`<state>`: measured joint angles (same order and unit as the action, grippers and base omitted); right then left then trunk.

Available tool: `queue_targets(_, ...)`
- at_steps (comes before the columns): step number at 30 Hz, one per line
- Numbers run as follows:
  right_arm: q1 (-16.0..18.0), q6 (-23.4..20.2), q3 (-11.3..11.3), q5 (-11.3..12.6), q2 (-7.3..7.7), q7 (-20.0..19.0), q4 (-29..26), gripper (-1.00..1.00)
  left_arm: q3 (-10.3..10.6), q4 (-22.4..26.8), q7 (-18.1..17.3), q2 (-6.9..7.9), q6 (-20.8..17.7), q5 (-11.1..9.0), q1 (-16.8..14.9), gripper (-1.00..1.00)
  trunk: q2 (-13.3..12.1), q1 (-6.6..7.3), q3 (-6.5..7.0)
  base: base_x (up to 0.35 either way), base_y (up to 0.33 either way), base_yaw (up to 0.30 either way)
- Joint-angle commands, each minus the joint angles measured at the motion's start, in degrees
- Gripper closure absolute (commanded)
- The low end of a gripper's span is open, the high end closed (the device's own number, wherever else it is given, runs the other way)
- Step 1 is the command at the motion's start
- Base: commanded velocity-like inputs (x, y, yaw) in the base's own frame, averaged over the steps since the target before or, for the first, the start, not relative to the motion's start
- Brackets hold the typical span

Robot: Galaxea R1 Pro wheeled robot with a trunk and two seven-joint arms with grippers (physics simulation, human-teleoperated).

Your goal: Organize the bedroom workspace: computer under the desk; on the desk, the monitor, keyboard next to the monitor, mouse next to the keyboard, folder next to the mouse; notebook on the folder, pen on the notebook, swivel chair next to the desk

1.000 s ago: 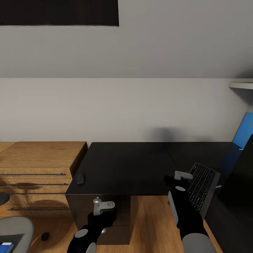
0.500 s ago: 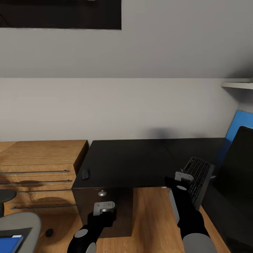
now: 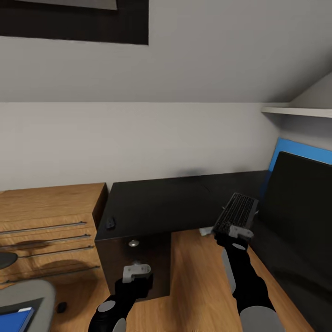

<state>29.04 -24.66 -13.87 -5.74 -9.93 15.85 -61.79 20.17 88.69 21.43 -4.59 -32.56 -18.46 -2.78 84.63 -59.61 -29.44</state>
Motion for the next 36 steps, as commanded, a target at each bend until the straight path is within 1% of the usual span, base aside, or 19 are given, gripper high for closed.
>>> queue_targets(1,0.05,-0.43,-0.10,-0.59,-0.07,-0.11,-0.08,-1.00,0.07,0.08,0.55,0.02,-0.13,-0.61,-0.04,-1.00,0.04,0.02,-0.06,-0.137,0.177,-0.258)
queue_targets(9,0.05,-0.40,-0.10,-0.57,-0.07,-0.11,-0.08,-1.00,0.11,0.08,0.55,0.02,-0.13,-0.61,-0.04,-1.00,0.04,0.02,-0.06,-0.107,0.126,-0.238)
queue_targets(15,0.05,-0.39,-0.08,-0.40,-0.07,-0.17,-0.08,-1.00,0.08,0.34,0.48,0.02,-0.19,-0.68,-0.04,-1.00,0.04,0.02,-0.06,-0.023,0.021,-0.047)
queue_targets(16,0.05,-0.39,-0.06,-0.19,-0.07,-0.18,-0.08,-1.00,0.03,0.40,0.47,0.02,-0.19,-0.69,-0.04,-1.00,0.04,0.02,-0.06,-0.004,0.004,-0.009)
queue_targets(17,0.05,-0.39,0.02,1.00,-0.07,-0.17,-0.05,-1.00,-0.09,0.53,0.53,-0.04,-0.15,-0.70,-0.04,-1.00,0.04,0.02,-0.06,-0.001,0.001,-0.002)
queue_targets(18,0.05,-0.39,0.01,1.17,-0.07,-0.18,-0.04,-1.00,-0.10,0.54,0.53,-0.06,-0.14,-0.70,-0.04,-1.00,0.04,0.02,-0.06,-0.001,0.001,-0.002)
queue_targets(25,-0.01,-0.36,0.03,1.94,-0.07,-0.43,0.33,-1.00,-0.08,0.57,0.70,-0.22,-0.16,-0.70,-0.04,-1.00,2.85,-1.52,-1.32,0.000,0.000,0.000)
queue_targets(29,-0.02,-0.05,0.17,1.96,-0.07,-0.47,1.89,-1.00,-0.06,0.51,0.71,-0.23,-0.19,-0.70,-0.04,-1.00,4.45,-2.40,-2.04,0.000,0.000,0.000)
queue_targets(31,-0.03,0.68,0.34,1.96,-0.07,-0.45,3.59,-1.00,-0.05,0.43,0.72,-0.24,-0.20,-0.70,-0.04,-1.00,5.26,-2.84,-2.40,0.000,0.000,0.000)
queue_targets(36,-0.02,3.36,0.68,1.96,-0.07,-0.43,5.69,-1.00,-0.05,0.36,0.72,-0.24,-0.22,-0.70,-0.04,-1.00,7.26,-3.94,-3.29,0.000,0.000,0.000)
